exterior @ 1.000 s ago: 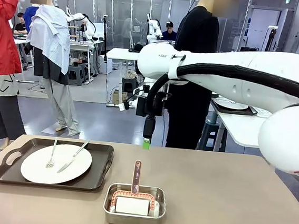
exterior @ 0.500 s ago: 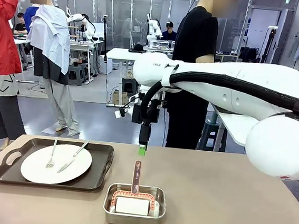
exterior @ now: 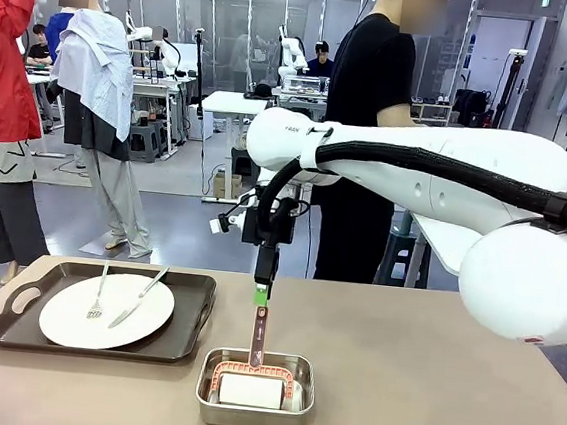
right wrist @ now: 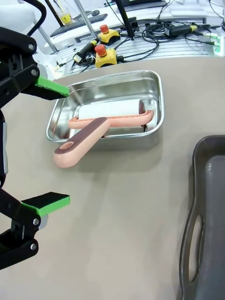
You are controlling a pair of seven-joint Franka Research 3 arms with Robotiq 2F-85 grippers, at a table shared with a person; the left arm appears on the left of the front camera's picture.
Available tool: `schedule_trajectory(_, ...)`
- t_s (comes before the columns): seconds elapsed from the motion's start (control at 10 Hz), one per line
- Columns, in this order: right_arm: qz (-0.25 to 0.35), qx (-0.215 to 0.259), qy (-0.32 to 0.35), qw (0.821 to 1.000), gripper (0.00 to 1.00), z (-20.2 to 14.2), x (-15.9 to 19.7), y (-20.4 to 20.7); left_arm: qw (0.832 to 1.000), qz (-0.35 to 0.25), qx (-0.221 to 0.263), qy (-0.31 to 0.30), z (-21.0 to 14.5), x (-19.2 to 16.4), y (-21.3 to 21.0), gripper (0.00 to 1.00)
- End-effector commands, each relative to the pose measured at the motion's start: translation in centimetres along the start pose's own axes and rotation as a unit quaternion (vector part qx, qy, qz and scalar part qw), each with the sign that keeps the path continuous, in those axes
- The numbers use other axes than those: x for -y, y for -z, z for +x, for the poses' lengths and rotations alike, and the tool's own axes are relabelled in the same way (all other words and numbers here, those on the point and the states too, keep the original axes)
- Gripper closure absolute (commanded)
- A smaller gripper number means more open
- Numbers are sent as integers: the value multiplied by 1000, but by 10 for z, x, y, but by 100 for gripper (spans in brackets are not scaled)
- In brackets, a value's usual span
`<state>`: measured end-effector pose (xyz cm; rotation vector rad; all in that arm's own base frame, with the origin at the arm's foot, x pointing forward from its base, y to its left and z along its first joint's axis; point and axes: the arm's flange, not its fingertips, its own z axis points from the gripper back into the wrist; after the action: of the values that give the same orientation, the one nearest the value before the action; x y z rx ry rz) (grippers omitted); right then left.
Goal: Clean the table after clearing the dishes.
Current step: When the left (or right) Handle tray is removed, use the left hand (or right hand) to clean the left (or right) side of the table with the Lint Roller.
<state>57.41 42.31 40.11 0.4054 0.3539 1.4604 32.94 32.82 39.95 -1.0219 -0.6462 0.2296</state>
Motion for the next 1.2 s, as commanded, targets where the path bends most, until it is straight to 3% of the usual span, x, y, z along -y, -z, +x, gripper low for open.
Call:
schedule_trajectory(0.0, 26, -12, 13, 1000, 0, 2, -5, 13, 1000, -3, 4, 0, -1, 1, -3, 0)
schedule_trajectory(0.4, 47, -3, 13, 999, 0, -2, -10, 44, 1000, -3, 4, 0, -1, 1, -3, 0)
schedule_trajectory(1.0, 63, -17, 6, 998, 0, -6, -10, 54, 1000, -3, 4, 0, -1, 1, -3, 0)
schedule_trajectory(1.1, 64, -14, 2, 998, 20, -6, -10, 55, 1000, -3, 4, 0, -1, 1, -3, 0)
